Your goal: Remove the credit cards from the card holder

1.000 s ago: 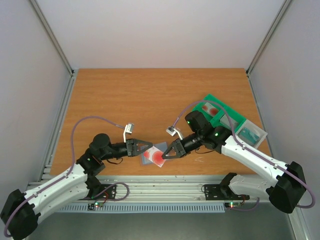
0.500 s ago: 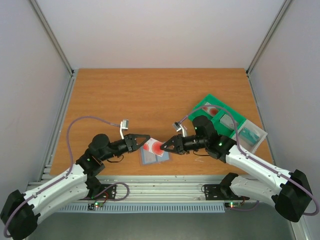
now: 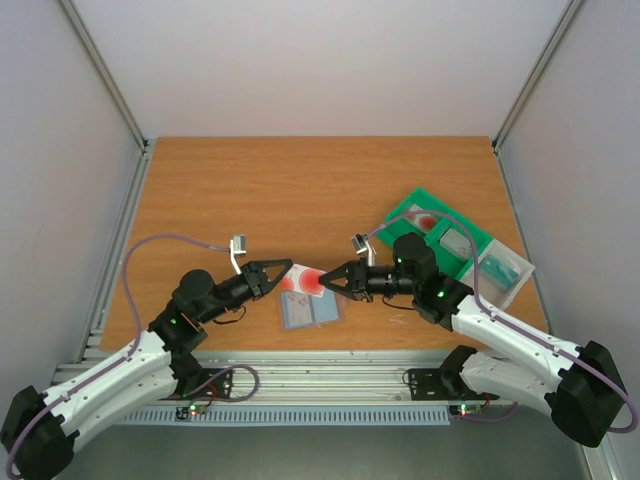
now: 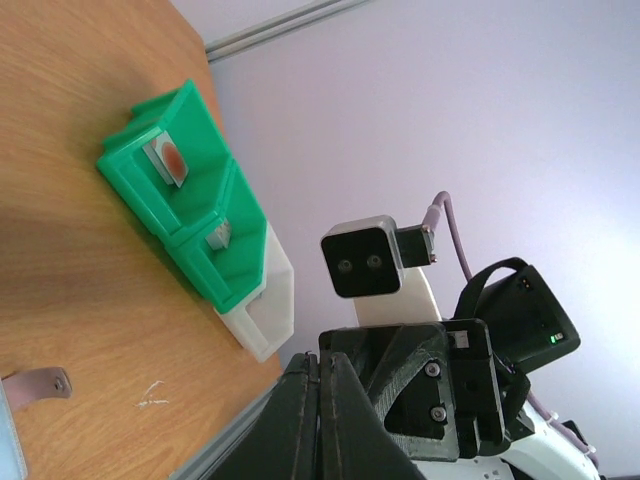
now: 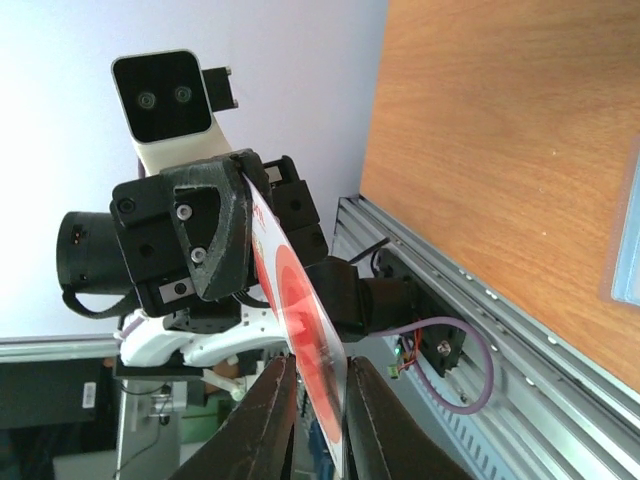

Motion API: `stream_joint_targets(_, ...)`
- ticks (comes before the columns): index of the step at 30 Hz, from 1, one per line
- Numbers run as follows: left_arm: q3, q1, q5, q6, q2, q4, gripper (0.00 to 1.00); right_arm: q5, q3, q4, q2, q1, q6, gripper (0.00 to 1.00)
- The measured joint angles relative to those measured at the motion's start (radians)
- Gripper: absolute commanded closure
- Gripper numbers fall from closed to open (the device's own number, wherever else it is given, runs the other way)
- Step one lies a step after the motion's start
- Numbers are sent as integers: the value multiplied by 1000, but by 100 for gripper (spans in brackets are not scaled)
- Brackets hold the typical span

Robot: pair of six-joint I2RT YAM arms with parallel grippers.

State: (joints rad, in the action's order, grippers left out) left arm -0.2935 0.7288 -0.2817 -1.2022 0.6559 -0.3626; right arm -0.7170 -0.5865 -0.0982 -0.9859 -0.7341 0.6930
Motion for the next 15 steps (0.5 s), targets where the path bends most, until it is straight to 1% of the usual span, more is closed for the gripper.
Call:
stream_joint_targets(8, 0, 0, 18, -3, -1, 0, 100, 10, 37, -74, 0, 0, 52, 83)
stream_joint_targets(15, 0, 0, 45, -22, -1, 7, 100, 8, 74, -152, -17, 0, 92, 87)
